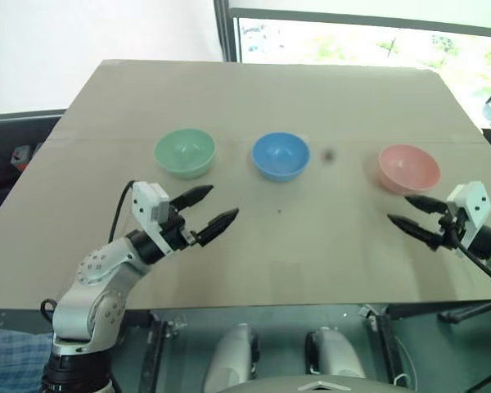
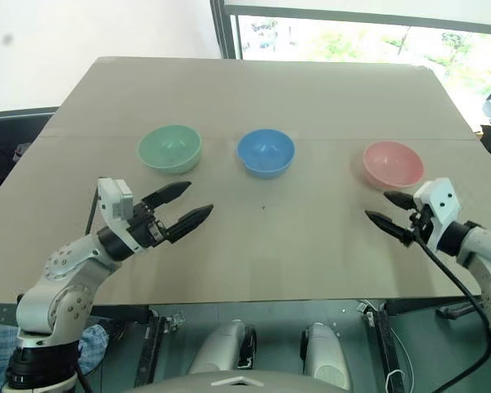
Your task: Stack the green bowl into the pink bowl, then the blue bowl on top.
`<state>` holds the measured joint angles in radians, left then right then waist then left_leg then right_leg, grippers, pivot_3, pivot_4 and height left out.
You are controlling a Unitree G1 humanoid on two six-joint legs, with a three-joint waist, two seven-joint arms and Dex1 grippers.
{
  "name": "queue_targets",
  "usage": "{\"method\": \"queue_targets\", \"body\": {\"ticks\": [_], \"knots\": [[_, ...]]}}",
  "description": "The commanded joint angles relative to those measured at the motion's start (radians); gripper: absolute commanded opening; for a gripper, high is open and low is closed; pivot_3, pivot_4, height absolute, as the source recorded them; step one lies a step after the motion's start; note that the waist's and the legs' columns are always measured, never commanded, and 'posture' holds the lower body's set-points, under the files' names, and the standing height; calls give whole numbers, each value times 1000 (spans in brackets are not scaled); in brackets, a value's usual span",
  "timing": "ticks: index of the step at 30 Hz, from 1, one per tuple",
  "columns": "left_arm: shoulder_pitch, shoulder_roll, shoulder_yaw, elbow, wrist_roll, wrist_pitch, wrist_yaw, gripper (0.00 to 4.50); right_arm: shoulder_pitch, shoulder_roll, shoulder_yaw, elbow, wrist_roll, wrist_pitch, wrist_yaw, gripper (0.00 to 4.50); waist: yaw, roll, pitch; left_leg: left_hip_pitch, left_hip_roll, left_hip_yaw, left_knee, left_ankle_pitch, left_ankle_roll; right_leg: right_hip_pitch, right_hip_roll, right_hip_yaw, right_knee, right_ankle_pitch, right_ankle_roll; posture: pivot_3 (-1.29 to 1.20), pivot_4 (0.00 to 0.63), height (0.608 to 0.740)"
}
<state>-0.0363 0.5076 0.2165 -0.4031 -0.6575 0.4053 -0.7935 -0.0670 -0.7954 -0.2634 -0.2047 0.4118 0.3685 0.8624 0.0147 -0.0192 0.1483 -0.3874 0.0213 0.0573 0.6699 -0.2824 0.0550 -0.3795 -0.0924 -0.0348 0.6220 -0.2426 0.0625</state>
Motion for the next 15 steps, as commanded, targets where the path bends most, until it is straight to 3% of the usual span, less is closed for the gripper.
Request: {"method": "queue_targets", "body": {"ticks": [1,8,15], "knots": [[-26,-11,-18,-35,-46,-12,-28,4500,-84,-59,35,32,-84,15,-38,3030,0,0,0,0,0,0,0,0,0,0,0,0,0,0,0,0,150,740],[-58,-13,-46,-25,-104,-3,-93,4500,-259,-109,186,227,-248,73,-65,3030,-1,0,0,-1,0,1,1,0,0,-1,2,1,-1,2,3,0,150,740],[-84,-5,-86,-10,-102,1,-127,4500,-483,-81,355,510,-413,-26,-51,3030,-4,1,0,-1,0,3,1,0,0,-1,4,2,-1,2,4,0,150,740]]}}
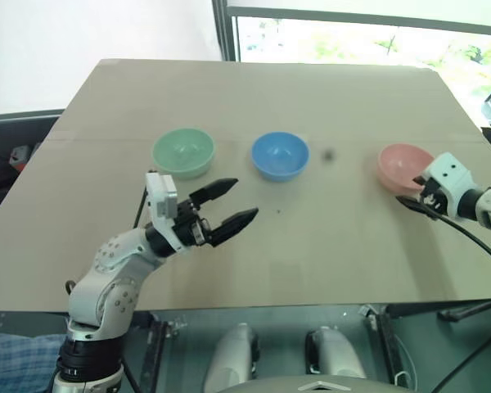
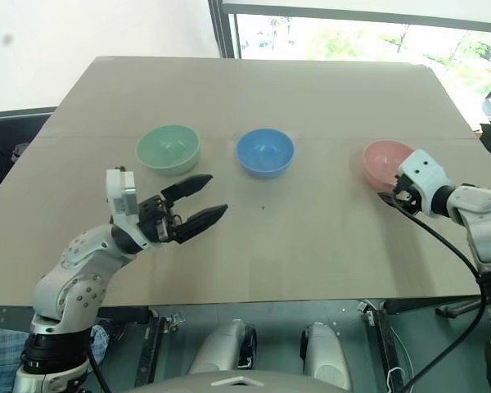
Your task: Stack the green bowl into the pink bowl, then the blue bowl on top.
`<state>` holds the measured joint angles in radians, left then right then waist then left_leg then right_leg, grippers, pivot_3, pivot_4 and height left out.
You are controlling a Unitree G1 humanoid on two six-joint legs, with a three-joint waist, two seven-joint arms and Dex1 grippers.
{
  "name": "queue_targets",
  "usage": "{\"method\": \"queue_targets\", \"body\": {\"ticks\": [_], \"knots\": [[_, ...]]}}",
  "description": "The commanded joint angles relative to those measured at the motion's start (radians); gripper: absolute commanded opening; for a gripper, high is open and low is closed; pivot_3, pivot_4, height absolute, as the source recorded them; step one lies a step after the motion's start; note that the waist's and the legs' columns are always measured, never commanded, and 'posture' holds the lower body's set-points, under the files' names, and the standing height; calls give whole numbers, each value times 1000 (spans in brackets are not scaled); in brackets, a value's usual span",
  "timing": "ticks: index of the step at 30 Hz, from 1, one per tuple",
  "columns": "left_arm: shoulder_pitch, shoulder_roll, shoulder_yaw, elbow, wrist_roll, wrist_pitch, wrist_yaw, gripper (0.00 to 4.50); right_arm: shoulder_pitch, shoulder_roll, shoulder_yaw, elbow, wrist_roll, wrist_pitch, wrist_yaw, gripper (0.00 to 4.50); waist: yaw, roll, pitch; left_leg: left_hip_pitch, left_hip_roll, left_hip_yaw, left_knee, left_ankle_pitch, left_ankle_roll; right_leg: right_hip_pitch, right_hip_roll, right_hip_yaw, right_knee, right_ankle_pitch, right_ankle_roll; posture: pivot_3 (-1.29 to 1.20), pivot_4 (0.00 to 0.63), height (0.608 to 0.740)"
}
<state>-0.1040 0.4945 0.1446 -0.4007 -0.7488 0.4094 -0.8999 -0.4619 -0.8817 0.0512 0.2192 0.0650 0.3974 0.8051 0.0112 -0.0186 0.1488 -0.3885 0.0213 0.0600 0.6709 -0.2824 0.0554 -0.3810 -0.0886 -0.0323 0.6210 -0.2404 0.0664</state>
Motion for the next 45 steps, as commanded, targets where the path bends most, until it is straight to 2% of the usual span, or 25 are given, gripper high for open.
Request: {"method": "queue_targets", "body": {"ticks": [1,3,4,6,8,9,10,12,21,25,29,32,36,41,45], "knots": [[-17,12,-22,-11,-4,-6,-31,4500,-115,15,60,116,-81,-66,11,3030,-1,0,0,0,0,0,0,0,0,0,0,0,0,0,0,0,150,740],[-17,18,-33,-5,15,-21,-48,4500,-156,29,99,168,-115,-97,30,3030,-1,0,0,0,0,0,0,0,0,0,1,0,0,0,0,0,150,740],[-18,18,-35,-1,20,-27,-51,4500,-170,35,115,187,-130,-111,39,2635,0,0,0,0,0,0,-1,0,0,0,1,0,-1,0,0,0,150,740],[-21,14,-34,7,25,-38,-54,4500,-190,52,138,200,-142,-118,62,2421,1,0,0,-1,0,-1,-1,0,0,-1,1,-1,-1,0,0,0,150,740],[-15,17,-35,9,35,-48,-59,4500,-188,64,144,191,-143,-118,83,1547,1,0,0,-3,1,-1,0,0,0,-2,1,-1,-2,0,0,0,150,740],[-10,16,-33,8,34,-49,-57,4500,-183,65,146,185,-146,-120,92,1345,2,0,0,-5,0,-1,0,0,0,-3,1,-2,-2,0,0,0,150,740],[-3,15,-30,6,34,-50,-57,4500,-180,65,147,182,-150,-122,98,752,2,0,0,-5,0,-2,0,0,0,-3,1,-2,-2,0,0,0,150,740],[9,15,-29,2,36,-53,-59,4500,-180,67,146,183,-156,-124,104,64,0,0,0,-5,0,-2,0,0,0,-3,1,-2,-2,0,0,0,150,740],[12,18,-18,27,58,-66,-45,4500,-175,66,141,152,-175,-146,124,64,0,0,0,-4,1,-3,1,0,-1,-2,1,-3,-1,0,0,0,150,740],[30,28,-10,69,125,-83,7,4500,-118,92,139,-95,-135,-73,152,64,-2,0,0,-4,1,-3,1,0,-1,-2,1,-3,-1,0,0,0,150,740],[47,40,4,129,216,-104,75,4500,-57,149,159,-378,-93,114,152,64,-1,0,0,-5,1,-3,0,0,-1,-3,1,-4,-1,0,1,0,150,740],[50,45,4,153,256,-123,97,4500,-47,165,185,-495,-97,179,146,64,1,1,0,-5,1,-4,1,0,-1,-3,1,-4,-1,0,1,0,150,740],[47,66,11,196,312,-144,117,4500,-54,190,298,-720,-114,279,152,64,4,0,0,-8,0,-7,3,0,-1,-3,0,-7,-1,0,0,0,150,740],[37,83,8,199,326,-121,124,4500,-62,175,398,-851,-137,341,166,64,3,0,0,-9,0,-9,3,0,-1,-4,0,-10,0,0,0,0,150,740],[33,95,12,198,319,-118,101,4500,-70,168,473,-874,-171,317,171,64,1,0,0,-9,0,-9,3,0,-1,-3,-1,-10,0,0,0,0,150,740]]}}
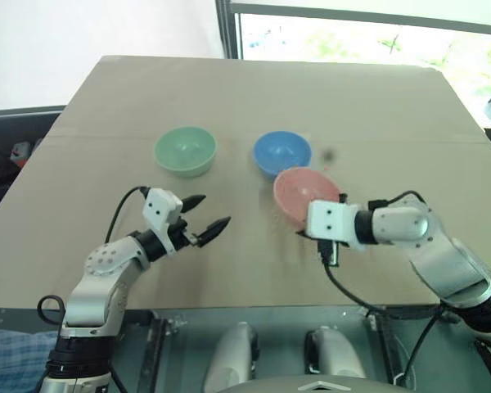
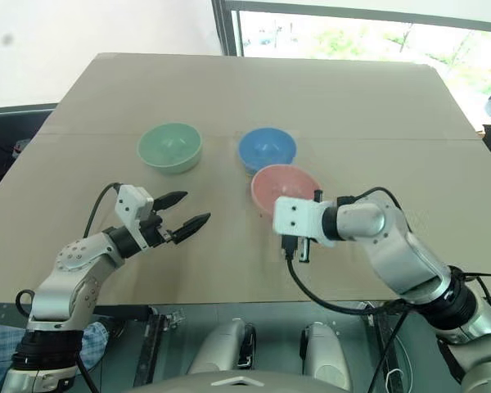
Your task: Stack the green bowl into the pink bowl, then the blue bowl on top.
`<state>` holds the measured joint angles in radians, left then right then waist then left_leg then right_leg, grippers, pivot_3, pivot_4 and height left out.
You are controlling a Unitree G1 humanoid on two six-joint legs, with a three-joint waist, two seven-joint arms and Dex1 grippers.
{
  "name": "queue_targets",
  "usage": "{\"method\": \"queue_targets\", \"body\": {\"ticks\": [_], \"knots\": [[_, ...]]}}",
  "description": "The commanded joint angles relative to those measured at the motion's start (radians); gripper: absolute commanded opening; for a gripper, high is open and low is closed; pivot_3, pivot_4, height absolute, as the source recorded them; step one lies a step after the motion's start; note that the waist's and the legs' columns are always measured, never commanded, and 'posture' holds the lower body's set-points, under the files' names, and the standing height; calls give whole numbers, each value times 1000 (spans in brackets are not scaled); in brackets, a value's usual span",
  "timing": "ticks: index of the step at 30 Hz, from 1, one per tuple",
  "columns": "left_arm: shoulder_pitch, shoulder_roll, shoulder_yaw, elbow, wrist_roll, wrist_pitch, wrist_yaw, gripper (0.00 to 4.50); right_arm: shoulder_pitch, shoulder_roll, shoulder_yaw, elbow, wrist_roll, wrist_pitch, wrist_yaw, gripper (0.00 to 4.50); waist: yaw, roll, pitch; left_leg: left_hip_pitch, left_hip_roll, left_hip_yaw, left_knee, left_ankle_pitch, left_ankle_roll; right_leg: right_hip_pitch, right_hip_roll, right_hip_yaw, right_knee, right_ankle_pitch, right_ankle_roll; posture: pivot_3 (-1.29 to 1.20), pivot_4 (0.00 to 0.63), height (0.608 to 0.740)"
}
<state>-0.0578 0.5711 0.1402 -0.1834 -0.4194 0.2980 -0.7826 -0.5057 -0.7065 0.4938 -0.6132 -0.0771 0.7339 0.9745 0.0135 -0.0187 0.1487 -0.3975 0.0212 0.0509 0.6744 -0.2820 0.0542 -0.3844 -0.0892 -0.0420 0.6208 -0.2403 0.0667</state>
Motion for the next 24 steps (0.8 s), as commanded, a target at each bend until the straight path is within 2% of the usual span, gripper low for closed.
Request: {"method": "queue_targets", "body": {"ticks": [1,6,7,11,19,24], "knots": [[-14,20,18,-17,-13,-8,-22,4500,-35,-6,44,-38,-39,-24,1,404,-1,0,0,0,0,0,0,0,0,0,0,0,0,0,0,0,150,740],[-20,26,25,-15,-28,-12,-46,4500,-66,8,82,-22,-70,-40,-5,2198,-2,0,0,0,0,-1,0,1,-1,0,1,-1,2,0,0,0,150,740],[-21,26,26,-17,-32,-14,-53,4500,-73,14,87,-16,-75,-42,-7,2789,-1,0,0,0,0,-1,0,1,-1,0,1,-1,2,0,0,0,150,740],[-15,33,31,-33,-71,-8,-106,4500,-88,32,92,2,-90,-48,-12,4392,-1,0,0,0,0,-1,0,1,-1,0,1,-1,1,0,0,0,150,740],[-7,58,38,-35,-126,-7,-193,4500,-100,35,53,34,-94,-88,-21,4392,-2,0,0,0,0,-1,0,1,-1,0,1,-1,2,0,0,0,150,740],[7,55,71,-46,-179,3,-209,4500,-233,57,-47,143,-55,-108,-11,4392,-5,0,0,0,0,-1,0,1,-2,0,1,-1,2,0,0,0,150,740]]}}
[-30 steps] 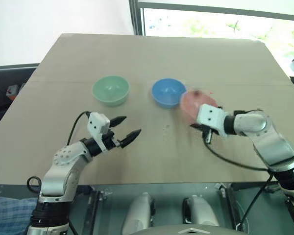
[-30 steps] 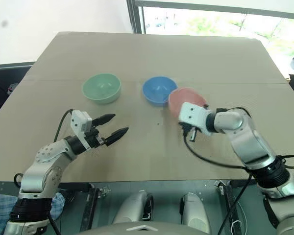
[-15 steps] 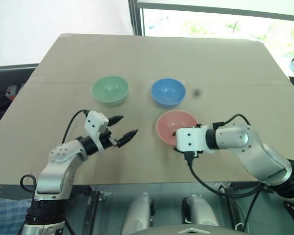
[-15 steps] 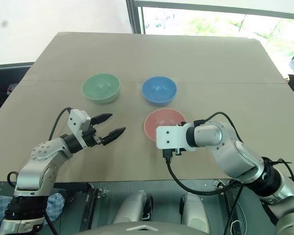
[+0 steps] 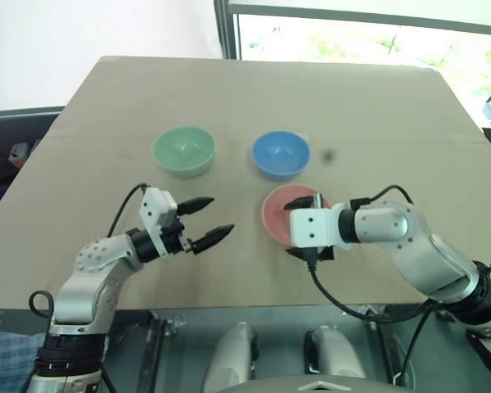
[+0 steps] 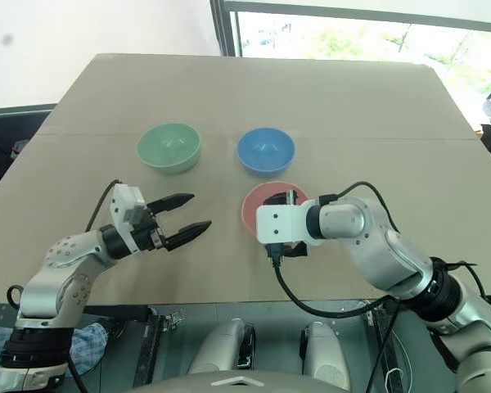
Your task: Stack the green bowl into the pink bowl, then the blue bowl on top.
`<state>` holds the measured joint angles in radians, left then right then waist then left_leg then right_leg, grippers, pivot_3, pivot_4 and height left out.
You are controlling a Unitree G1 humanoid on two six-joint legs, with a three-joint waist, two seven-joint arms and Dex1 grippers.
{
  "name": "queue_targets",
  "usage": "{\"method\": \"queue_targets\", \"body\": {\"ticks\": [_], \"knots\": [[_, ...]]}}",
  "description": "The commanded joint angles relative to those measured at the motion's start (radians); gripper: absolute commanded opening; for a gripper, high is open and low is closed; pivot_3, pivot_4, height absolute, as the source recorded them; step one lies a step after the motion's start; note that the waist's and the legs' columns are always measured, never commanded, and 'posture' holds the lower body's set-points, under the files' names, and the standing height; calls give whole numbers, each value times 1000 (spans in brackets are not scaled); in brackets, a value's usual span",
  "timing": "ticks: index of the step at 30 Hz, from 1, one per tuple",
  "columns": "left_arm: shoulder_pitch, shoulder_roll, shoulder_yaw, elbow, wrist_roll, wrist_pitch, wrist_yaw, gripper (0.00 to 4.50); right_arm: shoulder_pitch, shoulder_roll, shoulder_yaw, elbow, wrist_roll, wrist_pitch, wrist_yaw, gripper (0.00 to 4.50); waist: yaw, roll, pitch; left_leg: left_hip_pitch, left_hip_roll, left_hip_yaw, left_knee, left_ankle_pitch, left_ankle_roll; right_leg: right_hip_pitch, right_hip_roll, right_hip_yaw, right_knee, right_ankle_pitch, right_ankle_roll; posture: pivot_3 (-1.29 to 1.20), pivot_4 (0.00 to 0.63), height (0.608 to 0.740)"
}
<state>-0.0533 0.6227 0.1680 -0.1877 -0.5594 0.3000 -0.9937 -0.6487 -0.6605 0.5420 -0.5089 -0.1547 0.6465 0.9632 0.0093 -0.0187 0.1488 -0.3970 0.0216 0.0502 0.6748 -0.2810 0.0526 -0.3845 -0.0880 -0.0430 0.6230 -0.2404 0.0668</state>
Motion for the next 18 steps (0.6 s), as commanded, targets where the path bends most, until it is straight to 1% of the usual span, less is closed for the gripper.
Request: {"method": "queue_targets", "body": {"ticks": [1,4,8,13,18], "knots": [[3,-3,51,-41,-48,8,15,4500,-117,19,-112,58,36,-15,4,4392,-1,0,0,0,0,0,0,0,0,0,0,0,0,0,0,0,150,740],[4,-21,88,-44,-75,23,60,4500,-213,53,-163,137,82,5,11,4392,-3,0,0,0,0,0,0,0,0,0,0,0,1,0,0,0,150,740],[20,-17,108,-61,-76,21,81,4500,-342,115,-211,277,140,11,20,4392,-6,0,0,0,0,-1,-1,0,0,0,0,0,1,0,0,0,150,740],[44,-24,131,-89,-89,24,116,4500,-381,139,-192,355,143,-63,20,4392,-6,0,0,-1,0,-1,-3,0,0,0,0,-1,1,0,0,0,150,740],[62,-25,172,-116,-98,34,175,4500,-380,176,-191,401,141,-104,5,4392,-19,0,0,-1,0,-1,-3,0,0,-1,0,-1,2,0,0,0,150,740]]}}
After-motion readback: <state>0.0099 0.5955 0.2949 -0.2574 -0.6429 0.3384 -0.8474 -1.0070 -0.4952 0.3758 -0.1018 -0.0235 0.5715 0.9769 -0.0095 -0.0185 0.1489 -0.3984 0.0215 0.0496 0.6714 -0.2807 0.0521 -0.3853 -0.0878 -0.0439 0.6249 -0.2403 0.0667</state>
